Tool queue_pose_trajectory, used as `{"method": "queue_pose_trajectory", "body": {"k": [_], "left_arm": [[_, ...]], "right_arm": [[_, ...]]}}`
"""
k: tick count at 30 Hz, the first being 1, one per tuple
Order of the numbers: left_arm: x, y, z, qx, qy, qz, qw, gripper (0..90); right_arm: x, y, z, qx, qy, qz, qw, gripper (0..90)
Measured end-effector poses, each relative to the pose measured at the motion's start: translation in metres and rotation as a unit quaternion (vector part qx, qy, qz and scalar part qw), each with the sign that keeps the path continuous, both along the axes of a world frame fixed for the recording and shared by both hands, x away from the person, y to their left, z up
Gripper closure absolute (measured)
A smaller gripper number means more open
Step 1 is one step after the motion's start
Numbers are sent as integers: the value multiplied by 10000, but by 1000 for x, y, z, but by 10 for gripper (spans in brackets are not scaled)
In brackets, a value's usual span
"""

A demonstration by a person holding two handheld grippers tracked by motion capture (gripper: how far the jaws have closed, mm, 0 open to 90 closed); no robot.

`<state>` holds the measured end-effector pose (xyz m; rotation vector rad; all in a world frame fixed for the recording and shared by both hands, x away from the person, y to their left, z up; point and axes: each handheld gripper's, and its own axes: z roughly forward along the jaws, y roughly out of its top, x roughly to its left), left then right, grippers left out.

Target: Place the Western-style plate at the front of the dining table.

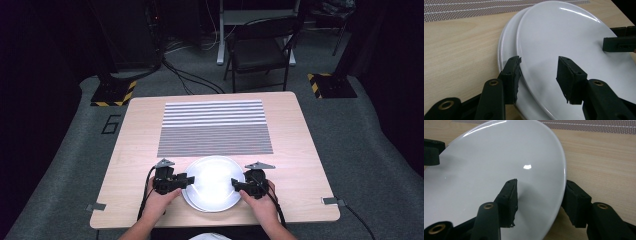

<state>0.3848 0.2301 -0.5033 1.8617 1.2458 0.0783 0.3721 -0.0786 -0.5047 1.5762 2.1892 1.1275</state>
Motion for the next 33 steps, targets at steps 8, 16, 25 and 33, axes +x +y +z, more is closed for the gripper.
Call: {"method": "queue_pose_trajectory", "body": {"k": [8,16,25,33], "left_arm": [[8,-8,-5,-182,166,48,9997,532],[12,-22,-6,-119,194,-4,9997,531],[10,-25,-7,-24,59,-72,10000,530],[8,-26,-8,-38,15,-60,10000,530]], "right_arm": [[10,-5,5,52,41,-150,9999,482],[19,-13,11,77,-54,-202,9998,489],[9,-26,25,35,-227,-219,9995,480],[-16,-37,23,-36,-40,-269,9996,483]]}}
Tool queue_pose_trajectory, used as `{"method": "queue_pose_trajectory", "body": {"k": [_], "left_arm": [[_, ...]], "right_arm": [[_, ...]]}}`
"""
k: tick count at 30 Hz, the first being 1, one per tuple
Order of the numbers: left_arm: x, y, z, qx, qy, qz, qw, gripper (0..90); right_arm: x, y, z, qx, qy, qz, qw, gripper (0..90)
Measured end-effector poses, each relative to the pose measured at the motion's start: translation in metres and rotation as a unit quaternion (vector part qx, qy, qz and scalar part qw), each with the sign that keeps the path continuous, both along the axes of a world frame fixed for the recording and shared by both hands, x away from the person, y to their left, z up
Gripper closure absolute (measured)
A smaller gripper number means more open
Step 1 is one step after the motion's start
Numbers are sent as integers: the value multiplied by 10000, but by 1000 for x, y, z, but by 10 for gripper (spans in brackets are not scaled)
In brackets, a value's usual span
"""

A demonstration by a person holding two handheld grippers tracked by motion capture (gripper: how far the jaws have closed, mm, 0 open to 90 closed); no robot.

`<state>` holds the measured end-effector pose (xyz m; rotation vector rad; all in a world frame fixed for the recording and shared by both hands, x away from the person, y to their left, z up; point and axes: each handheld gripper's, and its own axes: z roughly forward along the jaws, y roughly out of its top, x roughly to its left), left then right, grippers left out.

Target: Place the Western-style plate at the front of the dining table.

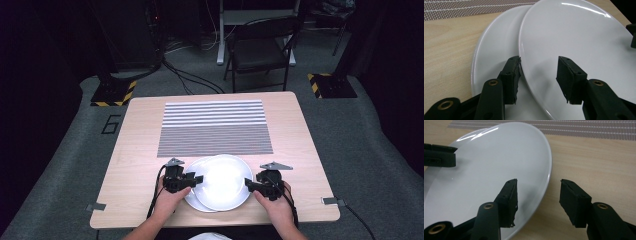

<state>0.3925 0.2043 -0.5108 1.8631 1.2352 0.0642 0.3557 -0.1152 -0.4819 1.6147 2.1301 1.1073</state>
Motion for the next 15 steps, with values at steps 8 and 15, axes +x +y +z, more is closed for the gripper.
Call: {"method": "queue_pose_trajectory", "body": {"k": [8,15], "left_arm": [[0,-1,0,3,-12,-16,10000,529],[0,-5,0,-47,8,-36,10000,529]], "right_arm": [[-18,3,-1,36,157,171,9997,537],[-17,1,-4,195,238,103,9995,544]]}}
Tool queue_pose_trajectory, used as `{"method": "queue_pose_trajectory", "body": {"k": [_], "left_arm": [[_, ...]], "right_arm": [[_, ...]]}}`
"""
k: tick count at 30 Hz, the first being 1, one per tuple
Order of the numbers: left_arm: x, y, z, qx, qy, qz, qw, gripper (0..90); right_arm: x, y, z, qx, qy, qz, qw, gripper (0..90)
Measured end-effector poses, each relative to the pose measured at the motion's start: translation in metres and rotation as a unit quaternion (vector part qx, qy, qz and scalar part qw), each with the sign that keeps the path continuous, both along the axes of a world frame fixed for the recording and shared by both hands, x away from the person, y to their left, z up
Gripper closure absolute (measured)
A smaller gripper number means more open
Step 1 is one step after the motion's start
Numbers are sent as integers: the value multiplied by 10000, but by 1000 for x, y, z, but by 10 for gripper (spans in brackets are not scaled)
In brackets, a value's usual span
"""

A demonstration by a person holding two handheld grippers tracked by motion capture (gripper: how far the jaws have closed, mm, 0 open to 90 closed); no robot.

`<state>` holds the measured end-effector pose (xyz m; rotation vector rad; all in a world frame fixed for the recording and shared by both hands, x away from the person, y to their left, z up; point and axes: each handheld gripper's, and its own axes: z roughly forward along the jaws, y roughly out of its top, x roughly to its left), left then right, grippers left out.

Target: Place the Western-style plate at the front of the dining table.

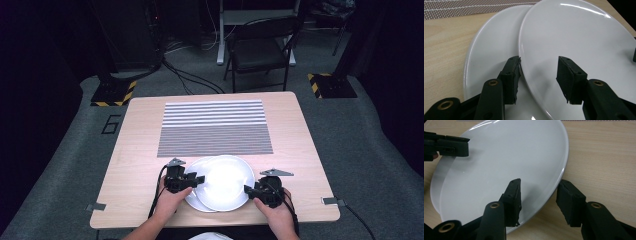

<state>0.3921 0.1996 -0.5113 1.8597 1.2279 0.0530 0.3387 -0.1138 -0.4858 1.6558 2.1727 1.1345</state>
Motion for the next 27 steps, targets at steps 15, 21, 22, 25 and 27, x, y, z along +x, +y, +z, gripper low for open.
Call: {"method": "queue_pose_trajectory", "body": {"k": [15,21,22,25,27], "left_arm": [[2,-9,0,11,-19,-114,9999,524],[0,-9,0,53,-64,-146,9999,527],[0,-9,0,57,-67,-144,9999,527],[0,-9,0,61,-74,-141,9999,528],[0,-9,0,55,-74,-141,9999,529]], "right_arm": [[10,-7,0,-109,-295,-227,9992,545],[-4,-7,3,-190,-314,-250,9990,549],[-7,-8,4,-232,-317,-232,9990,563],[-8,-8,3,-281,-297,-238,9989,572],[-7,-9,1,-151,-272,-231,9993,598]]}}
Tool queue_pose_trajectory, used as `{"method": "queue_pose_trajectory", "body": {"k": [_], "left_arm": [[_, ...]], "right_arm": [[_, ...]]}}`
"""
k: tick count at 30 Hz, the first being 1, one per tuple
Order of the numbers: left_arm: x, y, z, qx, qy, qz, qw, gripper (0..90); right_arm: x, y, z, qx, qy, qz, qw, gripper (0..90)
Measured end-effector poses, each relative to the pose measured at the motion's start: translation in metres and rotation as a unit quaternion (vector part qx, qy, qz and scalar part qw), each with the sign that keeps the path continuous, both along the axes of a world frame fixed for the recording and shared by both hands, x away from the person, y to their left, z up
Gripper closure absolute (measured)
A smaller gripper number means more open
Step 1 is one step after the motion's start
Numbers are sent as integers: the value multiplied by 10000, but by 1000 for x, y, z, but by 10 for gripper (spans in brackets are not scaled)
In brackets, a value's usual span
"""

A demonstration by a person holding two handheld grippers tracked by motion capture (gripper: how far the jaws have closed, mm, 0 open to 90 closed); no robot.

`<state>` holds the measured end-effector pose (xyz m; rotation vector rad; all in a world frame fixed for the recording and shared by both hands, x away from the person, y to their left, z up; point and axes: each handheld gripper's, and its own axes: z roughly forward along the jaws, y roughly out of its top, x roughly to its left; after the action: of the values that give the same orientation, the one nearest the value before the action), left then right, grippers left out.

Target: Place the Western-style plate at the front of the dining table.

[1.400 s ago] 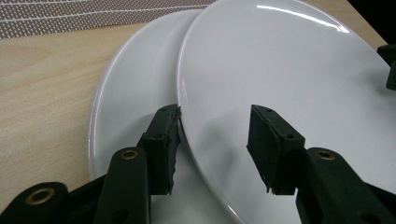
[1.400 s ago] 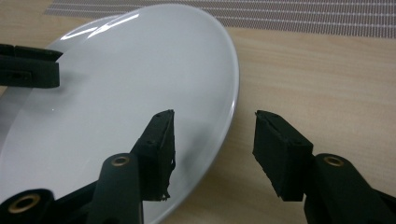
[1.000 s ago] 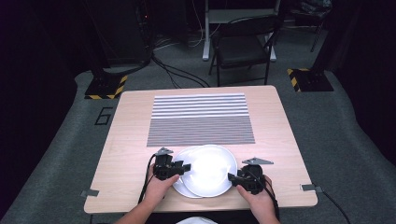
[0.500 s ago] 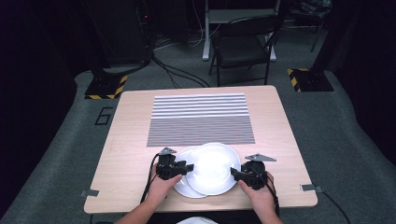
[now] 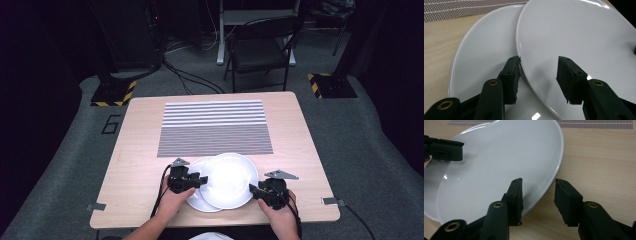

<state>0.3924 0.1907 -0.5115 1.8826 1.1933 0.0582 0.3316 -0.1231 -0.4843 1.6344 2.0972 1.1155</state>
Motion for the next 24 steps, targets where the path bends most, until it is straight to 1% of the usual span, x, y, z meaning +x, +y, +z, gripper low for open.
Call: {"method": "queue_pose_trajectory", "body": {"k": [3,4,7,8,10,11,14,16,17,21,24], "left_arm": [[0,0,0,5,-10,-9,10000,531],[-1,-1,0,15,-10,-26,10000,532],[-4,-2,0,35,-17,-73,10000,537],[-4,-2,0,35,-17,-73,10000,536],[-6,-3,0,4,38,-90,10000,536],[-6,-3,0,22,11,-116,9999,536],[-9,-3,1,4,57,-105,9999,532],[-10,-2,1,-45,96,-115,9999,532],[-13,-2,1,-118,159,-109,9997,531],[-16,-3,0,-170,195,-123,9996,519],[-19,-4,0,-159,199,-117,9996,515]], "right_arm": [[0,1,-1,-25,-23,-6,10000,598],[0,1,-2,-28,5,-36,10000,598],[2,-2,-4,86,84,-54,9999,598],[2,-2,-4,86,84,-54,9999,598],[2,-3,-5,151,130,-93,9998,600],[2,-3,-6,158,123,-95,9998,600],[1,-2,-6,163,102,-124,9997,599],[2,-2,-7,171,83,-132,9997,599],[2,-3,-8,194,83,-150,9997,598],[2,-3,-10,226,99,-175,9995,596],[2,-2,-10,221,89,-190,9995,596]]}}
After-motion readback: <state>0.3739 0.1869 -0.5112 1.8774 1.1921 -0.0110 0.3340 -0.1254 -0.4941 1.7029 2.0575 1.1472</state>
